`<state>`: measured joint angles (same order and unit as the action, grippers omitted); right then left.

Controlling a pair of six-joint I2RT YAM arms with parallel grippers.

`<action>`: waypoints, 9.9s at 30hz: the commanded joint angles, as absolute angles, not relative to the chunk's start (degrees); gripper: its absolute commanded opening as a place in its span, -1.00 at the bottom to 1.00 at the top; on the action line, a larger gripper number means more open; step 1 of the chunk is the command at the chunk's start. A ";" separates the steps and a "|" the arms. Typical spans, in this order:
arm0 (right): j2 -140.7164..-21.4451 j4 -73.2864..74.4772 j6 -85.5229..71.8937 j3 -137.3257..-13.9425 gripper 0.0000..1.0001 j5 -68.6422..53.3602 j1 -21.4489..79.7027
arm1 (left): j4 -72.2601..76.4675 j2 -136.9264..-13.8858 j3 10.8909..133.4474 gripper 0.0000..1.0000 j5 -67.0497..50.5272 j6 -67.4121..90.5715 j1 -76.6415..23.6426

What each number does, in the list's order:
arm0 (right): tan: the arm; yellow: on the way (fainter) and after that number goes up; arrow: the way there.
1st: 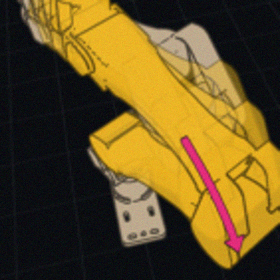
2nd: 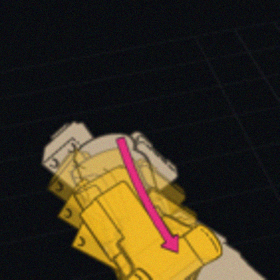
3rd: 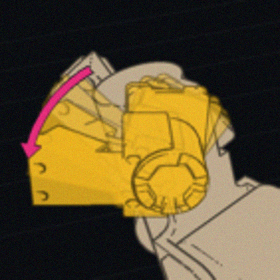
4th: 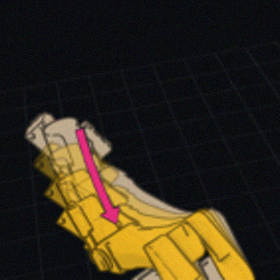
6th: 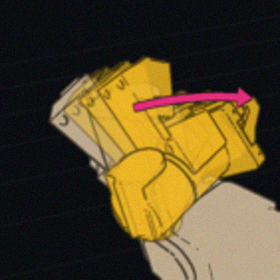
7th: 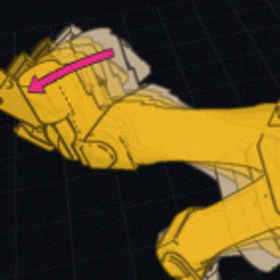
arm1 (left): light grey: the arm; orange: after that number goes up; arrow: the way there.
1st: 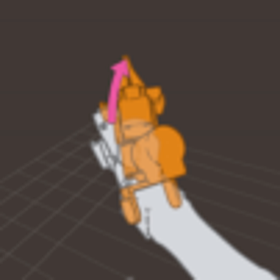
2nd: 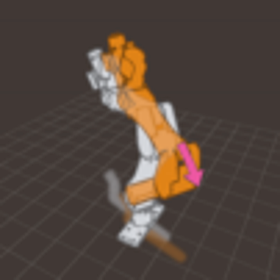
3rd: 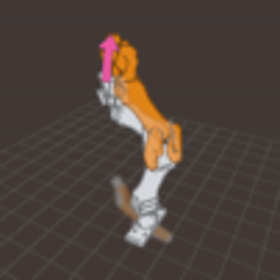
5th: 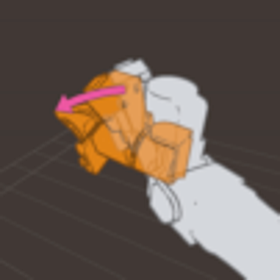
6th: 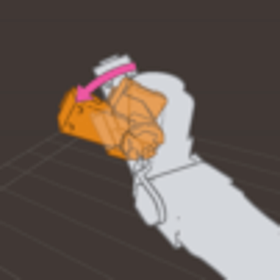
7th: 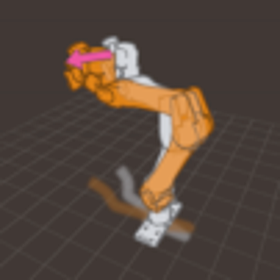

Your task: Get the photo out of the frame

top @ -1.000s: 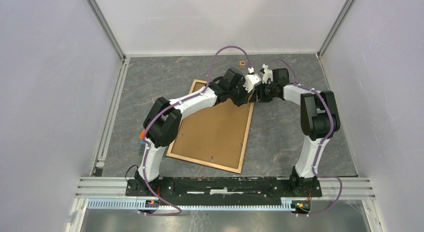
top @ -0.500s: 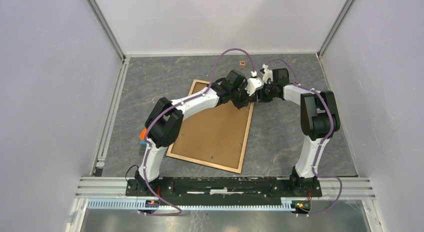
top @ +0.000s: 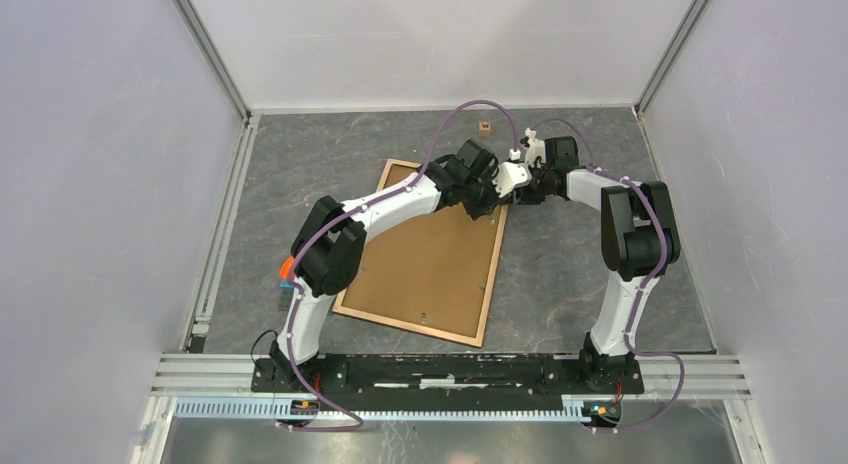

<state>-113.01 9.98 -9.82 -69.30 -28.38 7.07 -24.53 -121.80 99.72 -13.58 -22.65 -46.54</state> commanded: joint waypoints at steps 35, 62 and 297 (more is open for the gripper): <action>-114.79 10.91 -9.24 -69.13 -0.16 -26.48 7.61 | -24.95 -119.03 103.39 -0.96 -5.72 2.10 -47.88; -115.49 10.97 -9.50 -69.44 -0.16 -27.06 7.61 | -22.30 -119.82 103.11 -0.96 -0.33 10.00 -49.00; -77.08 5.67 8.53 -51.39 -1.00 -49.59 23.74 | -33.87 -98.10 90.78 -0.44 -49.91 17.04 -31.66</action>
<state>-76.69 8.10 9.58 -49.15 -51.79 23.62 -40.49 -102.39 91.48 -47.20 9.32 -34.00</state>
